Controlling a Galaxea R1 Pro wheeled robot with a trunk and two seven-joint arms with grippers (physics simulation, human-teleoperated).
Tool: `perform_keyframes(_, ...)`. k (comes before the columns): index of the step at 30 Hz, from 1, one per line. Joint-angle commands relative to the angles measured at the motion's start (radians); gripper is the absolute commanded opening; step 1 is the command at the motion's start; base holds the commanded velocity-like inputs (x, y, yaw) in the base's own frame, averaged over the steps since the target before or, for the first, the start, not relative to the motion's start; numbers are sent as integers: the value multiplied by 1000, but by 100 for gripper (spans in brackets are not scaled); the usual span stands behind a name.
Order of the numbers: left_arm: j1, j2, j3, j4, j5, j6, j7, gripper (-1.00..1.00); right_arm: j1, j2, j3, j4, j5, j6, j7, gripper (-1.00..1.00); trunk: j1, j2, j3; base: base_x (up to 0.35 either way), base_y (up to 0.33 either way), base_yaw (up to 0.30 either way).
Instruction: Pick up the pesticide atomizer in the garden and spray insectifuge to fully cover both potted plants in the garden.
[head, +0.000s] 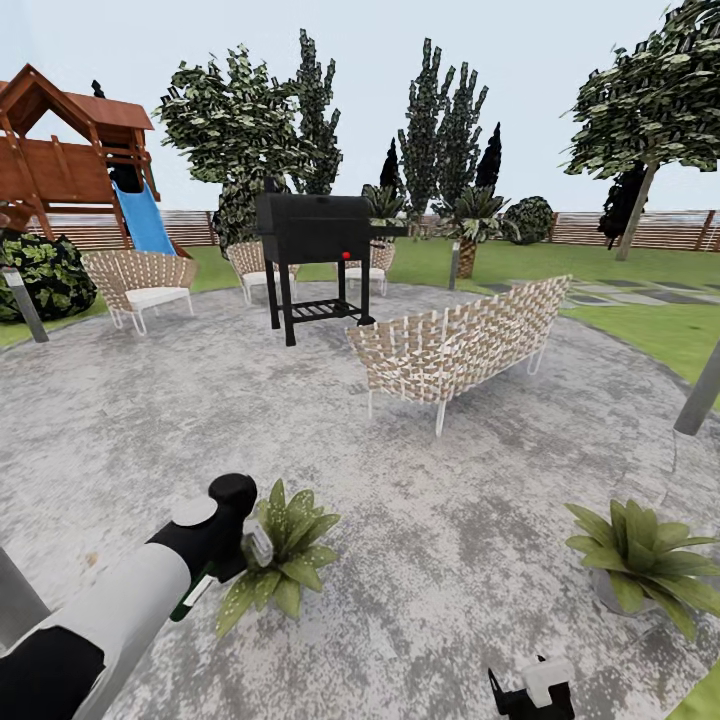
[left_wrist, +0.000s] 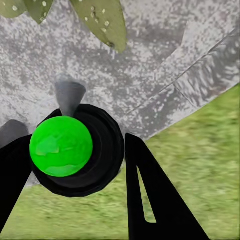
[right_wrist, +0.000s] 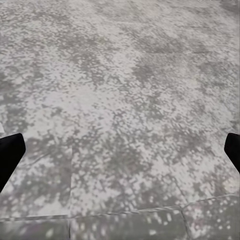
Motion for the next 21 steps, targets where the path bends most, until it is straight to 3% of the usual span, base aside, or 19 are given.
perform_keyframes(1,-1,1,-5,-3,-10,9,-13,-100,-1,0,3,1,6,-2,-6,100,0,0,-1,0,0,0)
perform_keyframes(11,-14,1,0,-13,-16,15,-17,-100,-1,3,4,-1,6,-2,-6,100,0,0,-1,156,-105,2)
perform_keyframes(17,-12,-1,0,-13,-16,15,-17,-100,-1,6,4,0,6,-2,-6,100,0,0,-1,227,-186,191)
perform_keyframes(21,-11,-1,0,-13,-16,15,-16,-100,-1,6,4,0,6,-1,-6,100,0,0,-1,-30,-253,28)
